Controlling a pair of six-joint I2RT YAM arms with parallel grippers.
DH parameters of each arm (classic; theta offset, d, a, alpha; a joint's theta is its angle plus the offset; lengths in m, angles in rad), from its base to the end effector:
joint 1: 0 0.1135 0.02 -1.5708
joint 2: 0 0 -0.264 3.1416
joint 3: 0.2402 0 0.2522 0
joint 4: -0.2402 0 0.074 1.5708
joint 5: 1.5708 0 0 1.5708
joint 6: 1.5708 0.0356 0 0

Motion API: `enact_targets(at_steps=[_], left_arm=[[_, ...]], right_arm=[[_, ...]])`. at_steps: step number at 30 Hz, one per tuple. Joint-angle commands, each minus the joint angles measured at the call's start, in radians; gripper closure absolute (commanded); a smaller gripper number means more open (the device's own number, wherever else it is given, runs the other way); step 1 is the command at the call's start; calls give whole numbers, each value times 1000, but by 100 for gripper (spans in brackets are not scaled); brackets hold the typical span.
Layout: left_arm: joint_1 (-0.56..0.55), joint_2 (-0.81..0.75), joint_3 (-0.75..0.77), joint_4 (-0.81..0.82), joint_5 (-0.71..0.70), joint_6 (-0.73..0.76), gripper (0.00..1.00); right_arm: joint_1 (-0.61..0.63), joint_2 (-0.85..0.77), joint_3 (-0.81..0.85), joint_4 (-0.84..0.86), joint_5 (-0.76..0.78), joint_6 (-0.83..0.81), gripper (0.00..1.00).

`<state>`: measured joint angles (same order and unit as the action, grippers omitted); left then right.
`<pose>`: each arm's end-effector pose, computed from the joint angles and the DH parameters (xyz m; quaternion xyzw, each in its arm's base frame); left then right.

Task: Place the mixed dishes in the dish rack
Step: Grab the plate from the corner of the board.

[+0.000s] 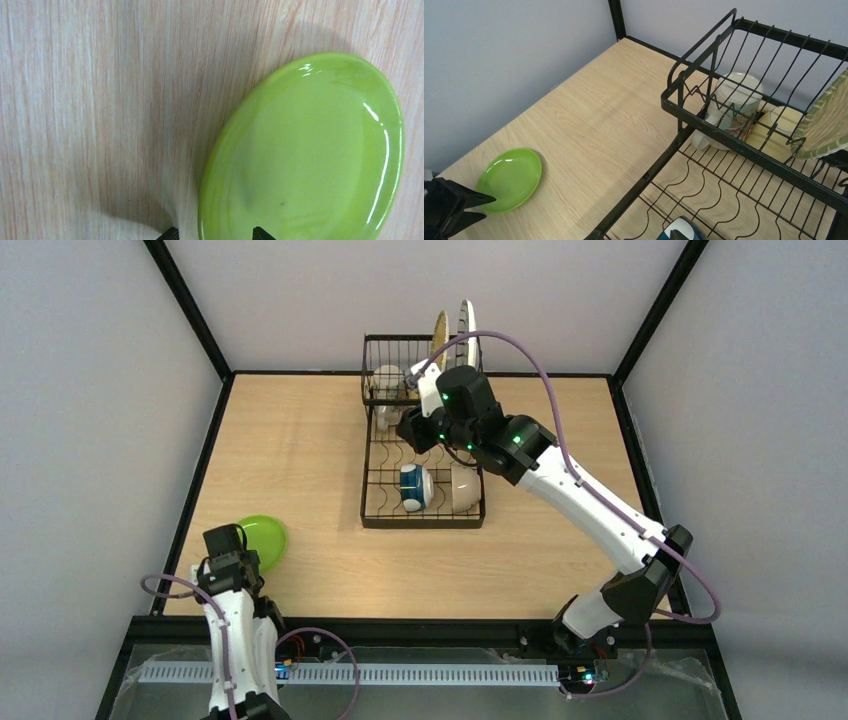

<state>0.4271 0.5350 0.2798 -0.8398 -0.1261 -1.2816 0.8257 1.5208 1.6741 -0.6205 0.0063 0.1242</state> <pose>0.0847 0.0435 0.1471 -0.7412 0.6258 -0.0417 0.2394 0.2291 0.2480 0.4245 -0.2910 0.8003 0.2373 0.4674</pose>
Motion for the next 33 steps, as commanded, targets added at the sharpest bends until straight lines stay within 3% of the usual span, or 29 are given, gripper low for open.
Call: enact_targets(at_steps=[1, 12, 24, 33], left_arm=[[7, 21, 19, -32, -26, 47, 17], [9, -53, -73, 4, -38, 22, 18], [8, -31, -64, 14, -59, 42, 22], [8, 10, -71, 55, -44, 64, 49]], right_arm=[[12, -11, 0, 13, -2, 12, 23], [12, -106, -154, 98, -2, 29, 23], [12, -151, -232, 157, -27, 43, 23], [12, -184, -286, 190, -21, 49, 23]])
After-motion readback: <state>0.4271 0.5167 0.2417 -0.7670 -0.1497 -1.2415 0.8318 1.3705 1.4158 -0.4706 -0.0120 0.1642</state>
